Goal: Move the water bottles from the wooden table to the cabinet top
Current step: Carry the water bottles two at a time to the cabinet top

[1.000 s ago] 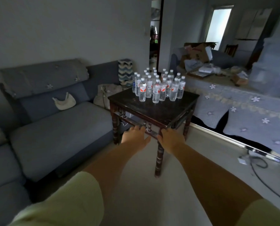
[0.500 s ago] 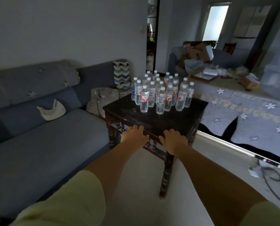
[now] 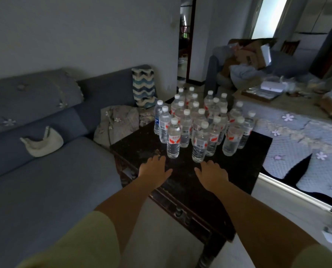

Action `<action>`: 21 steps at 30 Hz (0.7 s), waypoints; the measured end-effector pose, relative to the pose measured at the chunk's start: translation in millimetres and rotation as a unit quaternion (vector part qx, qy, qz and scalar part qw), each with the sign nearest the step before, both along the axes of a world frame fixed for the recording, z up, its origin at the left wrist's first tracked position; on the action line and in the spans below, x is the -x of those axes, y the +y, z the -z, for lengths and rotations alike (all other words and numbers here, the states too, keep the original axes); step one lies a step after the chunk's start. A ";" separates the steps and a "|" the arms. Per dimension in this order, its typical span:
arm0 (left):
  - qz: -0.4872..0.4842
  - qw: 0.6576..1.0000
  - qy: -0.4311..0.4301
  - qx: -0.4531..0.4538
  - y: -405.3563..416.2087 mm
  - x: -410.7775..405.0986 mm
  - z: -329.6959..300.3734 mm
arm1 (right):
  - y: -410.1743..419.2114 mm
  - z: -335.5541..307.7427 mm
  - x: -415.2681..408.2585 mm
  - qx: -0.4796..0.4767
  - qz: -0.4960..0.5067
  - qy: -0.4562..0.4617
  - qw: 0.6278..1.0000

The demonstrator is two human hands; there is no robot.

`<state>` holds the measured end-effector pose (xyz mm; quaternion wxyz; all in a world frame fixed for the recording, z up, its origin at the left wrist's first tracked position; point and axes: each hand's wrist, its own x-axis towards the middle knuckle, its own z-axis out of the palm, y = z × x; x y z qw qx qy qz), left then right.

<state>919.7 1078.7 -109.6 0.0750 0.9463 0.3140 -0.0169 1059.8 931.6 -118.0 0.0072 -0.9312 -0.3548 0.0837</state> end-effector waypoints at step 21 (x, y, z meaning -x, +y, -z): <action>0.015 0.880 -0.178 0.440 178.9 -184.4 109.6 | 124.1 95.9 -128.5 -0.404 0.309 0.209 0.835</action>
